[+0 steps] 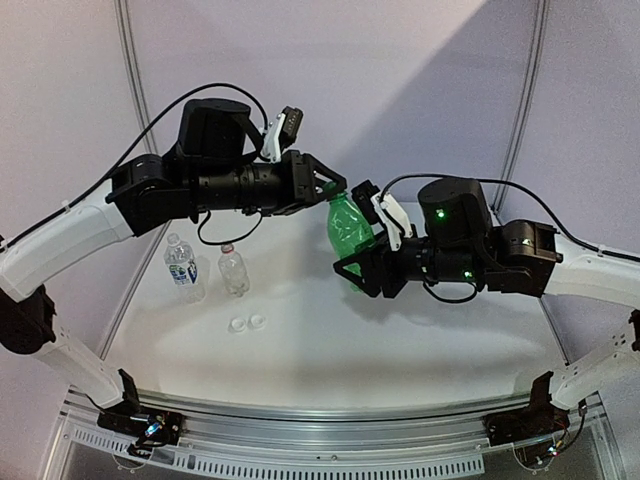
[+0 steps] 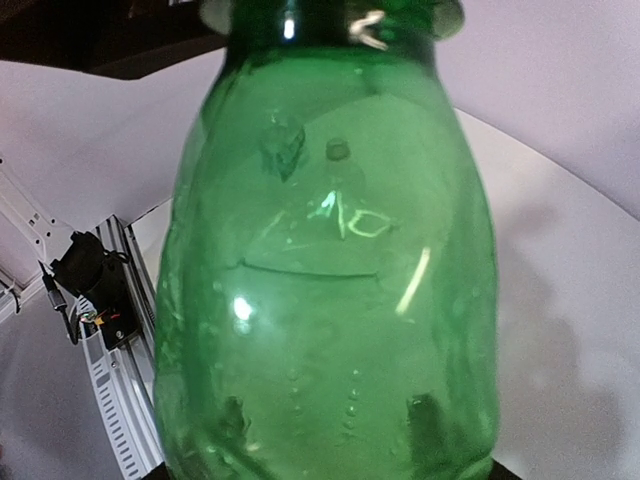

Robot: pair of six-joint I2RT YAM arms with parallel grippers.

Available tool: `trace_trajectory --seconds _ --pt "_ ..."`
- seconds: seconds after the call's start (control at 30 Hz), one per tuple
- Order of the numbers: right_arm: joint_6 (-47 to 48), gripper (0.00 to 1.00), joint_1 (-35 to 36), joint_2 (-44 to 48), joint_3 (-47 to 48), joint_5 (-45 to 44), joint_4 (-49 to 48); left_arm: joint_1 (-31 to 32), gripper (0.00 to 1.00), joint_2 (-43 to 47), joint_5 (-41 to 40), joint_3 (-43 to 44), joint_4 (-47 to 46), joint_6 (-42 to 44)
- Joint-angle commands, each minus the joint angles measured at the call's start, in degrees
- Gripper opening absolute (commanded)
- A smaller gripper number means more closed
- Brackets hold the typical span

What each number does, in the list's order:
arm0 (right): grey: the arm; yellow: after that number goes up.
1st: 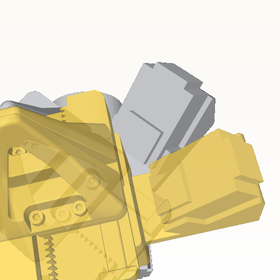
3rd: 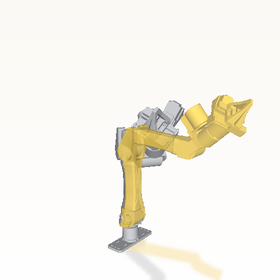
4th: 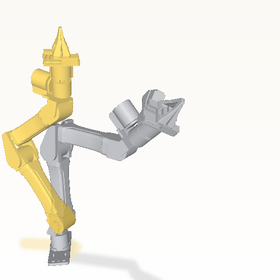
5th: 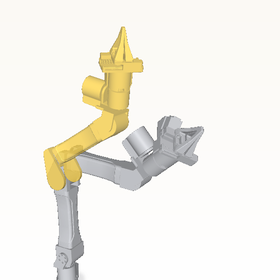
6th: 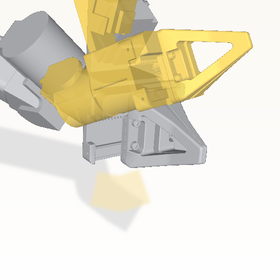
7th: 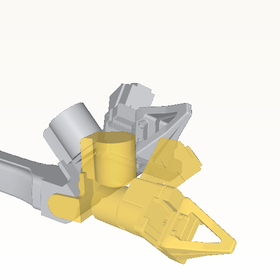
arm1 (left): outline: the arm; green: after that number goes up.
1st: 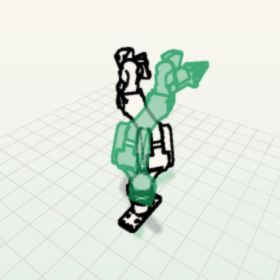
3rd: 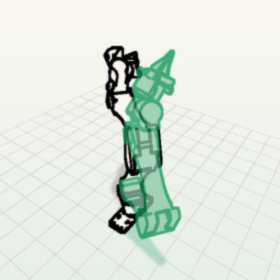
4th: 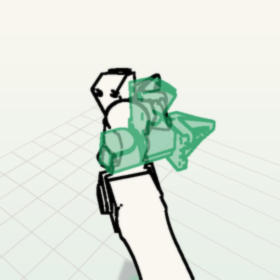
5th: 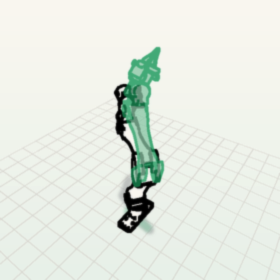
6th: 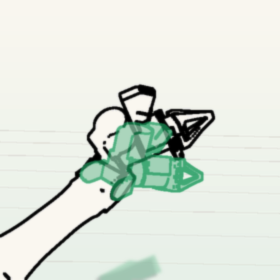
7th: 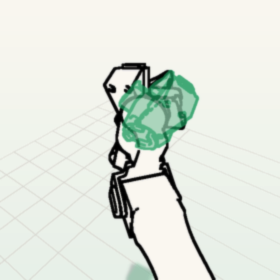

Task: Unscrew the bottle caps
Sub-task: Unscrew the bottle cap from the plastic bottle, then place the bottle cap at the center of the board.

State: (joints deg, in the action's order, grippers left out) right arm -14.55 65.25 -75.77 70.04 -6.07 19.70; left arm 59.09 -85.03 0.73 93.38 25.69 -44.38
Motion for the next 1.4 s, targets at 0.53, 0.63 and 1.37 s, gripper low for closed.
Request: trace_trajectory --seconds 0.53,0.63,1.37 --pt "0.57 0.00 0.26 0.10 -3.29 -5.35 6.15 -2.22 0.36 3.29 -6.99 0.48 4.50 -8.53" --pt "0.53 0.00 0.26 0.74 -3.89 -5.23 5.58 -2.45 0.36 4.04 -7.05 -0.40 4.48 -7.65" --pt "1.95 0.00 0.29 7.11 -9.06 -5.79 -0.60 -2.64 0.35 15.43 -9.09 -17.66 16.39 -5.37"
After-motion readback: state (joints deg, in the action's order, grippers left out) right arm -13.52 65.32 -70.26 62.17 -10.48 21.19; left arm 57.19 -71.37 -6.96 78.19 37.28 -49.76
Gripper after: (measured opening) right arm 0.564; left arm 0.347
